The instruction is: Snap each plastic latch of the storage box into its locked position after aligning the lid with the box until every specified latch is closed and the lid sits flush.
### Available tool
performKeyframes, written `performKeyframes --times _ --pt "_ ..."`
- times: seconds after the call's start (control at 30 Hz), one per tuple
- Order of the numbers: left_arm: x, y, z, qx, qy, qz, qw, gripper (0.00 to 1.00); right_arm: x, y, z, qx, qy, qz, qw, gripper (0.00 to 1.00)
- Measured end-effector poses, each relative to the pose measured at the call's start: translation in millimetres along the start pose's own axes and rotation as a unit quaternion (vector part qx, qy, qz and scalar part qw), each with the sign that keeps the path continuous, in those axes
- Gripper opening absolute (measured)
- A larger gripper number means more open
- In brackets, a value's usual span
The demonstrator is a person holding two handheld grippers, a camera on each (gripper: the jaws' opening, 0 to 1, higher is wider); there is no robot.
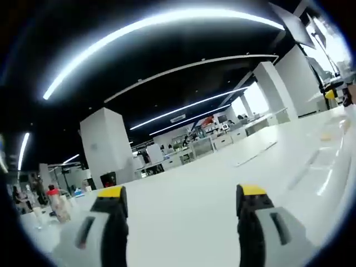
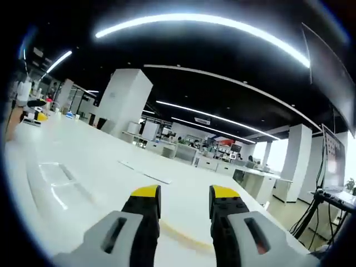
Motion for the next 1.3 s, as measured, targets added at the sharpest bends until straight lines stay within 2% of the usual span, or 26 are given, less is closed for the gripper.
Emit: performKeyframes --times 0.83,1.0,1.3 --pt "-4.1 -3.3 6.6 0.004 0.008 0.008 0.9999 0.8 5.8 -6.0 5.6 0.006 0.004 -0.011 0.9999 0.34" --pt "-4.4 -3.4 4.0 -0.006 0.004 0.003 1.0 0.76 5.6 -5.8 5.4 0.005 0.005 -0.012 0.9999 0.34" --pt "-7.3 -4.5 5.1 0.0 0.0 0.008 1.0 0.76 5.2 -6.1 5.5 0.005 0.007 -0.01 0.9999 0.34"
Point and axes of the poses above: the point that each gripper's makers call its tool centre point, and the gripper's own axes: y roughly forward along the fingers, x roughly to its right, z roughly out of its top, the point moved 3 cm from there along -y, roughly backward along the fingers, and after that the axes turned 4 degrees about z, right-handed, at the moved point
